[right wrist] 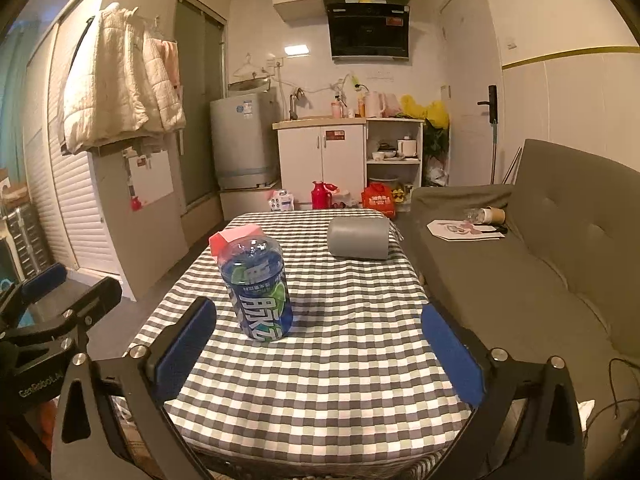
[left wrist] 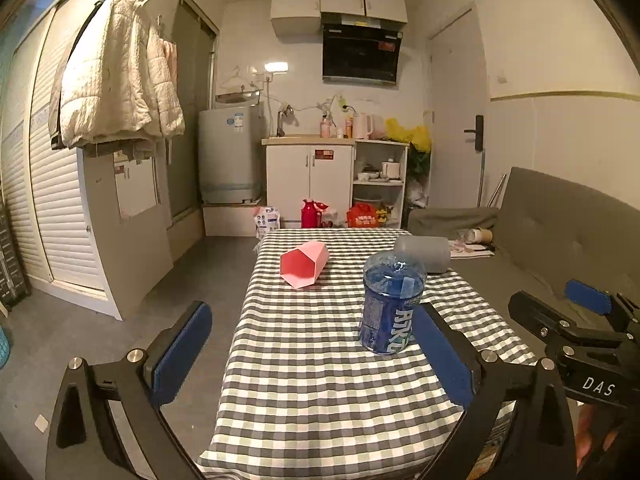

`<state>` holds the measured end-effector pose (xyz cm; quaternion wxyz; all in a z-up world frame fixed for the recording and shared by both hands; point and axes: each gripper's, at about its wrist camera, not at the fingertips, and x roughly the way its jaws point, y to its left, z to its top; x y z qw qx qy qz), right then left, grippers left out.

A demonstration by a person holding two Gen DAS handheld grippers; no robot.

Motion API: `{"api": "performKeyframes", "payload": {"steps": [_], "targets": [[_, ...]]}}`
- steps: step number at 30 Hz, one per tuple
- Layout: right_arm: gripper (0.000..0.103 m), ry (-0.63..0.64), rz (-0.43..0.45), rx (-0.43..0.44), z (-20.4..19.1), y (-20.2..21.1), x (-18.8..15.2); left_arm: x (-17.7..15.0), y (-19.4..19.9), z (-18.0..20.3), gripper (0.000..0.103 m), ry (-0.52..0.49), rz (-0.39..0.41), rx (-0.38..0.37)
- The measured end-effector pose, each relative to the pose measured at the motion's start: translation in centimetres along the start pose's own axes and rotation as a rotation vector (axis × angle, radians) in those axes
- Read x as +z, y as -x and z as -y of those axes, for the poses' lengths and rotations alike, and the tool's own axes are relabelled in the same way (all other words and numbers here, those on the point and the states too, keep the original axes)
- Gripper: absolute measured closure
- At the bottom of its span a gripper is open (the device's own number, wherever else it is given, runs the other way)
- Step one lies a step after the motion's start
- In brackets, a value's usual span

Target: Flip cup upside down

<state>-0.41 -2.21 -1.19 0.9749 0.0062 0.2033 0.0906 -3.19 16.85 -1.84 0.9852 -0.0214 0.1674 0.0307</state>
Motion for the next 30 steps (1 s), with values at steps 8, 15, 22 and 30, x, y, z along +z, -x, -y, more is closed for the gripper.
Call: {"api": "performKeyframes", "payload": {"steps": [8, 15, 22, 30], "targets": [[0.000, -0.009, -0.004, -0.002, 0.12, -0.07, -0.11, -0.13, -0.28, 0.06, 0.000, -0.001, -0.019, -0.002], [0.000, -0.020, -0.007, -0.004, 0.38, 0.10, -0.11, -0.28, -0.29, 0.00, 0.000, 0.001, -0.024, -0.003], [0.000, -0.018, -0.009, -0.005, 0.35, 0.12, -0.03, -0.29, -0.36, -0.07, 0.000, 0.004, -0.027, 0.003], [0.000, -0.020, -0.017, -0.010, 0.40, -0.10, -0.06, -0.36, -0.53, -0.43, 0.000, 0.014, -0.036, 0.013]]}}
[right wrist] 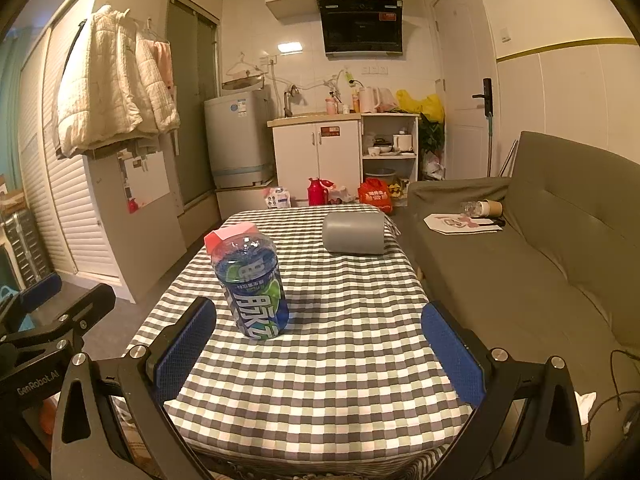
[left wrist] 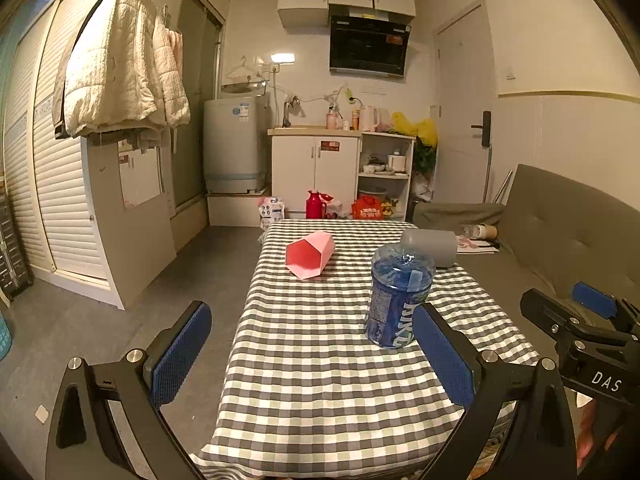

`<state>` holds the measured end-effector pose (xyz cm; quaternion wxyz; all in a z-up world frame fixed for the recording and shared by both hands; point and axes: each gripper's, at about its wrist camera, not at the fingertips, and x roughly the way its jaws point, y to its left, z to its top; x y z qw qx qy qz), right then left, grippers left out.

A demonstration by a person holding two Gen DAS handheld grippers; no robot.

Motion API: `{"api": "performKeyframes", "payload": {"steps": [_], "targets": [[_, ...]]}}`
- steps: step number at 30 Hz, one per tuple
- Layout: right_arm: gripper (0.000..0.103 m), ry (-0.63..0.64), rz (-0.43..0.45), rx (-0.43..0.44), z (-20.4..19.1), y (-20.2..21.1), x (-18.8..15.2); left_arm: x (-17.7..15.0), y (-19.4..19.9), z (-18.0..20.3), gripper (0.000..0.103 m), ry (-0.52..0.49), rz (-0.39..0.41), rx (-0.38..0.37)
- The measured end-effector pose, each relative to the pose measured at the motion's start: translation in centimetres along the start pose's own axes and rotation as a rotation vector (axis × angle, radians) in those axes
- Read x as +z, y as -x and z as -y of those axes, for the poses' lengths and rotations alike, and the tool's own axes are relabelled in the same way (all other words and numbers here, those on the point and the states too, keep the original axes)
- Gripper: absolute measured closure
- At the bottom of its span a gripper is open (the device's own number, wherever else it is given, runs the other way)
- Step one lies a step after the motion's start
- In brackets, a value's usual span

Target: Flip cup upside down

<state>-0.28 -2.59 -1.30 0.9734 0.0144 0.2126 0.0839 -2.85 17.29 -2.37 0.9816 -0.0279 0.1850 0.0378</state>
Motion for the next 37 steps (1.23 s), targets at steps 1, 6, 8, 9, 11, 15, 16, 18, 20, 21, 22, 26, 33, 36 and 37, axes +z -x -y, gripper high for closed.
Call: {"api": "performKeyframes", "payload": {"steps": [1, 6, 8, 9, 11, 15, 16, 18, 20, 21, 22, 26, 33, 36, 37], "targets": [[0.000, -0.001, -0.001, 0.000, -0.02, -0.04, -0.03, -0.01, -0.01, 0.02, 0.000, -0.001, -0.001, 0.001], [0.000, -0.001, -0.002, 0.000, -0.01, -0.09, -0.10, 0.00, -0.07, -0.01, 0.000, -0.003, -0.004, 0.001], [0.000, -0.001, -0.003, 0.000, -0.01, -0.11, -0.10, 0.00, -0.11, 0.01, 0.000, -0.003, -0.006, 0.001], [0.000, -0.002, -0.002, 0.000, -0.02, -0.09, -0.11, -0.02, -0.13, 0.01, 0.000, -0.003, -0.007, 0.001], [0.000, -0.001, -0.003, 0.000, -0.01, -0.10, -0.10, -0.02, -0.14, -0.01, 0.000, -0.003, -0.007, 0.001], [0.000, -0.001, -0.005, 0.000, -0.02, -0.21, -0.16, -0.07, -0.26, -0.01, 0.000, -0.004, -0.014, 0.004], [0.000, -0.001, -0.005, 0.000, -0.02, -0.21, -0.15, -0.08, -0.35, -0.01, 0.000, -0.004, -0.016, 0.004], [0.000, -0.001, -0.006, -0.001, -0.02, -0.25, -0.20, -0.12, -0.42, -0.05, 0.000, -0.004, -0.019, 0.005], [0.000, -0.001, -0.007, 0.000, -0.02, -0.26, -0.21, -0.13, -0.47, -0.07, 0.000, -0.004, -0.020, 0.006], [0.000, 0.000, -0.008, 0.000, -0.03, -0.28, -0.23, -0.14, -0.46, -0.10, 0.000, -0.003, -0.020, 0.007], [0.000, 0.001, -0.009, 0.000, -0.10, -0.39, -0.34, -0.12, -0.46, -0.09, 0.000, -0.003, -0.019, 0.007], [0.000, 0.000, -0.013, 0.000, -0.13, -0.54, -0.45, -0.14, -0.45, -0.11, 0.000, -0.007, -0.021, 0.007], [0.000, 0.000, -0.018, 0.001, -0.16, -0.69, -0.57, -0.19, -0.55, -0.10, 0.000, -0.017, -0.022, 0.013], [0.000, -0.004, -0.019, 0.000, -0.14, -0.75, -0.57, -0.14, -0.57, 0.00, 0.000, -0.017, -0.021, 0.014], [0.000, -0.006, -0.020, 0.000, -0.11, -0.90, -0.42, -0.16, -0.58, -0.05, 0.000, -0.018, -0.021, 0.014]]}}
